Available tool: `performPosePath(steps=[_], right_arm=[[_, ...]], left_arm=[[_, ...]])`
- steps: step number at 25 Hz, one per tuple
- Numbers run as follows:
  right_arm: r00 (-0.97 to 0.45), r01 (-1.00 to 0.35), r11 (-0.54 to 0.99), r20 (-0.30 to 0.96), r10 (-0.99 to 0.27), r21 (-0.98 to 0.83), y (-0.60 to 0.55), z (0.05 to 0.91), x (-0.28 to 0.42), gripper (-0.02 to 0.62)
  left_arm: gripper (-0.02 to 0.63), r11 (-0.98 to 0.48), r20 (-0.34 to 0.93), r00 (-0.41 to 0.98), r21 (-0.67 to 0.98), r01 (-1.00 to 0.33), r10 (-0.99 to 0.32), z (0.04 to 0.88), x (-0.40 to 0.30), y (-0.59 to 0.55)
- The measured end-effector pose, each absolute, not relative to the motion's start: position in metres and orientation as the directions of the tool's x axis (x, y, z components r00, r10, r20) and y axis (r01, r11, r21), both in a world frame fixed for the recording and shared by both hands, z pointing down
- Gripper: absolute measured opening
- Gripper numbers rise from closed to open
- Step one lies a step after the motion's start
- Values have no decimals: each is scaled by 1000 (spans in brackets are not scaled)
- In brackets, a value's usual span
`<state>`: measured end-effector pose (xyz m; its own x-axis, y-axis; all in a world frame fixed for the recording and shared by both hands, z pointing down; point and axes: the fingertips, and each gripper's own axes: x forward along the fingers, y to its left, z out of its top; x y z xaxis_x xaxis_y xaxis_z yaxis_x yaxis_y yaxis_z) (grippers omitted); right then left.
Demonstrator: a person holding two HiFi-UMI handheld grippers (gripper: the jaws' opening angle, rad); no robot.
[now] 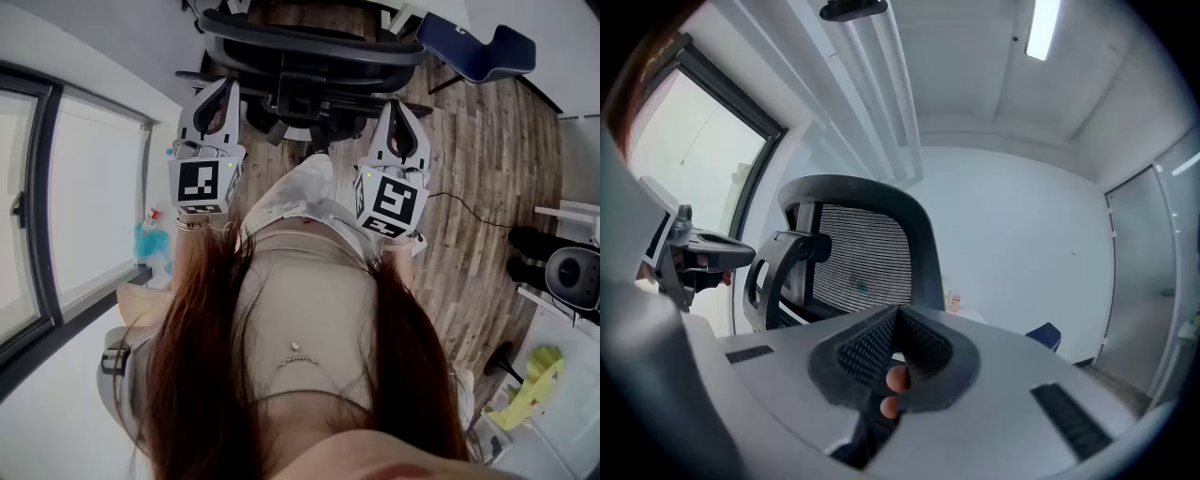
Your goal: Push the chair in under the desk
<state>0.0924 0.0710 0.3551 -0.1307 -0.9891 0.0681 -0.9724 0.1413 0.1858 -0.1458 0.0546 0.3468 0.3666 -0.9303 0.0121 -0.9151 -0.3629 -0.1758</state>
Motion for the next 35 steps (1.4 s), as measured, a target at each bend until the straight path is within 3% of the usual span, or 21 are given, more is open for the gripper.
performPosePath(steps=[35], right_arm=[[-254, -931, 278, 129, -959, 238, 71, 370, 73, 34]], left_arm=[[8, -464, 112, 451, -146, -874, -885, 369, -143, 50]])
